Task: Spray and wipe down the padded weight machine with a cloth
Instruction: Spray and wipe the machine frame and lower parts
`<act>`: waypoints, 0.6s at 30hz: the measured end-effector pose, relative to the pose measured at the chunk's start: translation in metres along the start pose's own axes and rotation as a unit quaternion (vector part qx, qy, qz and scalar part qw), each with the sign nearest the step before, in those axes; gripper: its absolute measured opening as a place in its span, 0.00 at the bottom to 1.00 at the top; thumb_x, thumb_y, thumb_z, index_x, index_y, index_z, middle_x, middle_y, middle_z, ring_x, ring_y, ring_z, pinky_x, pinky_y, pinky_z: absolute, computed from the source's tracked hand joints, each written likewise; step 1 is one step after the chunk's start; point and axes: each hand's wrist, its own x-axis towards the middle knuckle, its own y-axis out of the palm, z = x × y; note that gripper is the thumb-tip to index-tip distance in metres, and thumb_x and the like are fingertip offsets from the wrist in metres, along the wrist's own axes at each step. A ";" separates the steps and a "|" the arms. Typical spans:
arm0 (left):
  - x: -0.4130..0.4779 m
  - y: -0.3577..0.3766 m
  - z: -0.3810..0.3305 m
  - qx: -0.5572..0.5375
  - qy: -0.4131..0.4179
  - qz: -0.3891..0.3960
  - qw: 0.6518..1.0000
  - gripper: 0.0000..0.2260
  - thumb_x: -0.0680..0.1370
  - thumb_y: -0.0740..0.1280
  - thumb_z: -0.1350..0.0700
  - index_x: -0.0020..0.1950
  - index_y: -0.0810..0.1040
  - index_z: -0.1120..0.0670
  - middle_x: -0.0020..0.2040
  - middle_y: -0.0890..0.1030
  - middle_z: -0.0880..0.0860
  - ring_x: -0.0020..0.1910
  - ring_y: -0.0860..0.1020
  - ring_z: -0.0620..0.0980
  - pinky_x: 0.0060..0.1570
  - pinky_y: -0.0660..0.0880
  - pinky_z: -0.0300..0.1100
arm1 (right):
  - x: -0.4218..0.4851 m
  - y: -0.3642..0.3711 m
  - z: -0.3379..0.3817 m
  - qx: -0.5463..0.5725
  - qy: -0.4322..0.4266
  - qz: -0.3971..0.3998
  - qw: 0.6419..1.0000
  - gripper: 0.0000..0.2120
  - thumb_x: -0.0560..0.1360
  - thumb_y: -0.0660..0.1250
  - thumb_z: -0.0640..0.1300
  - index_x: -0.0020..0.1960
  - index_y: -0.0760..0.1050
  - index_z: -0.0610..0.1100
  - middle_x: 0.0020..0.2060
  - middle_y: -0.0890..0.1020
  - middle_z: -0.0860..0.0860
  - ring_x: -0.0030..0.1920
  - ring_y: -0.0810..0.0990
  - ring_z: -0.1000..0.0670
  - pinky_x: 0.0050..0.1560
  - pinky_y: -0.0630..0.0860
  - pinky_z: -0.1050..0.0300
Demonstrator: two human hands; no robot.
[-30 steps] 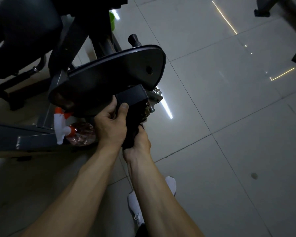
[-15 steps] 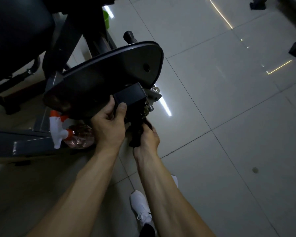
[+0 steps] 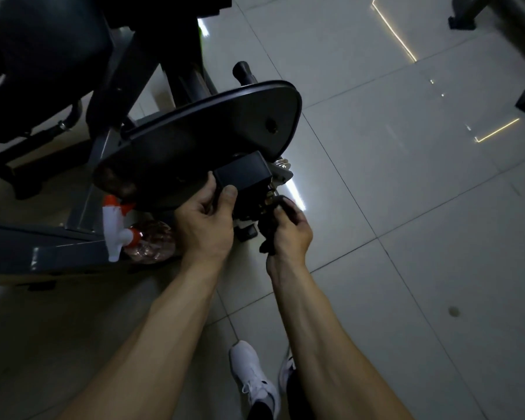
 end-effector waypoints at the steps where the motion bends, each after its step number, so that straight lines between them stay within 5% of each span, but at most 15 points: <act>1: -0.001 0.000 0.000 0.001 0.002 -0.001 1.000 0.19 0.81 0.69 0.64 0.71 0.74 0.62 0.53 0.76 0.33 0.50 0.74 0.19 0.53 0.68 0.19 | -0.003 -0.001 -0.001 -0.011 -0.001 0.000 1.000 0.09 0.79 0.70 0.37 0.55 0.83 0.48 0.55 0.85 0.38 0.48 0.84 0.36 0.32 0.78 0.56; 4: -0.002 0.000 0.002 0.010 0.007 -0.013 1.000 0.18 0.80 0.70 0.63 0.71 0.75 0.62 0.52 0.75 0.32 0.51 0.73 0.19 0.54 0.68 0.19 | -0.026 -0.013 -0.014 -0.061 -0.001 0.043 0.997 0.08 0.79 0.72 0.39 0.55 0.84 0.50 0.53 0.86 0.42 0.55 0.85 0.34 0.43 0.81 0.48; 7: -0.001 -0.002 0.000 0.019 0.006 -0.016 1.000 0.19 0.80 0.70 0.62 0.71 0.75 0.59 0.53 0.76 0.31 0.52 0.73 0.19 0.56 0.68 0.20 | -0.048 -0.029 -0.019 -0.128 -0.017 0.099 0.987 0.07 0.79 0.73 0.39 0.54 0.83 0.50 0.49 0.87 0.44 0.50 0.86 0.39 0.41 0.82 0.51; 12: -0.003 -0.002 -0.009 0.022 0.005 -0.014 1.000 0.19 0.80 0.70 0.63 0.67 0.73 0.48 0.49 0.76 0.27 0.51 0.74 0.19 0.54 0.68 0.20 | -0.042 -0.016 -0.017 -0.059 0.002 0.040 0.997 0.10 0.77 0.75 0.43 0.56 0.81 0.51 0.53 0.85 0.44 0.54 0.85 0.37 0.45 0.80 0.49; 18: 0.000 -0.003 -0.010 0.017 -0.008 -0.010 1.000 0.19 0.80 0.70 0.63 0.57 0.75 0.38 0.45 0.77 0.22 0.53 0.74 0.21 0.56 0.68 0.21 | -0.033 -0.006 -0.015 -0.054 0.025 0.008 0.998 0.05 0.80 0.70 0.40 0.55 0.82 0.44 0.50 0.86 0.35 0.51 0.85 0.30 0.32 0.76 0.57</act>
